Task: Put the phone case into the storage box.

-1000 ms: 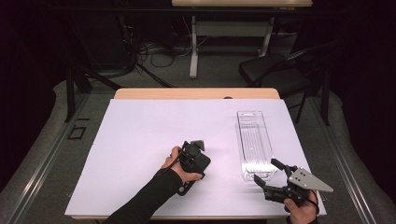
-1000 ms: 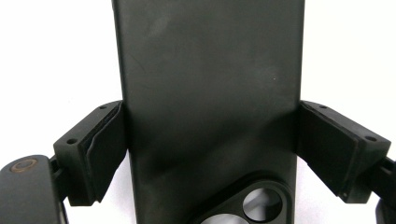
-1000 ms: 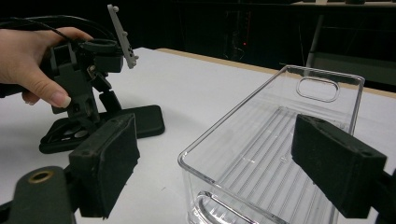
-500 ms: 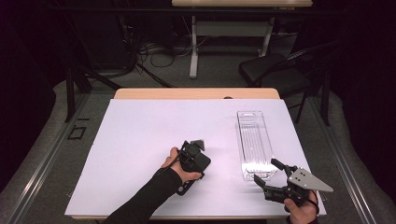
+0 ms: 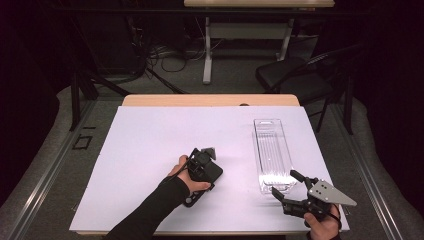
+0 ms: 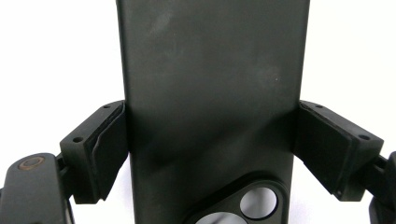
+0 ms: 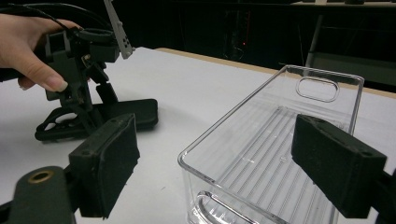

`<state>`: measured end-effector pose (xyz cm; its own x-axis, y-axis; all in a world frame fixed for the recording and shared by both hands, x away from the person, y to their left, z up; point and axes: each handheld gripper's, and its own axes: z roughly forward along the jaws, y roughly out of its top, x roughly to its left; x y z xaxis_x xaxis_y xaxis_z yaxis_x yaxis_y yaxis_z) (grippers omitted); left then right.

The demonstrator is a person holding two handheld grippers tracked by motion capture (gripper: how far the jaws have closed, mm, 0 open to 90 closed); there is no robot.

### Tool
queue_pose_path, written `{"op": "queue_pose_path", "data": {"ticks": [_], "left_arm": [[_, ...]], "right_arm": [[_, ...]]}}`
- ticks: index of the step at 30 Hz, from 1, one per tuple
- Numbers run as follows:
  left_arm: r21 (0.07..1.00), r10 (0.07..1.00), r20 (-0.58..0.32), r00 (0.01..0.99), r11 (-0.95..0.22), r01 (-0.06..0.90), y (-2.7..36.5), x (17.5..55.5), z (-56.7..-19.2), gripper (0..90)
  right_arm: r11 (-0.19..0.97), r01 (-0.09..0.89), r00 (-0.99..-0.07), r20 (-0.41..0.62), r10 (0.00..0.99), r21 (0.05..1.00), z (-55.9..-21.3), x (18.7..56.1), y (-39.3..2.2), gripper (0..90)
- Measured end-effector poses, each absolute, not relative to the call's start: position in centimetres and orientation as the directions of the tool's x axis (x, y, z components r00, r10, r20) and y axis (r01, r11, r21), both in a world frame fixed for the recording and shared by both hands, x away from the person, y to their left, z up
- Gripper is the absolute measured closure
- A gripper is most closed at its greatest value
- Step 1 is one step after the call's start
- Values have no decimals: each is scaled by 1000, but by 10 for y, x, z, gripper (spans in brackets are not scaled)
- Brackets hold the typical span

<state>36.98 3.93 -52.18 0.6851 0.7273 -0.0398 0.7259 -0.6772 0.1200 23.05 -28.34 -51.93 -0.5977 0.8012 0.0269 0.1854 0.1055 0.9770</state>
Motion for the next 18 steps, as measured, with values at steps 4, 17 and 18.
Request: {"op": "queue_pose_path", "data": {"ticks": [4,17,18], "left_arm": [[130,719,-34,694,-685,717,45,372,-514,146],[146,707,10,707,-701,698,58,371,-496,145],[158,707,10,707,-699,697,59,371,-495,145]], "right_arm": [[104,188,-597,30,802,977,-519,230,-283,141],[106,187,-597,28,801,977,-519,230,-282,140],[106,188,-597,28,802,977,-519,230,-282,140]]}}
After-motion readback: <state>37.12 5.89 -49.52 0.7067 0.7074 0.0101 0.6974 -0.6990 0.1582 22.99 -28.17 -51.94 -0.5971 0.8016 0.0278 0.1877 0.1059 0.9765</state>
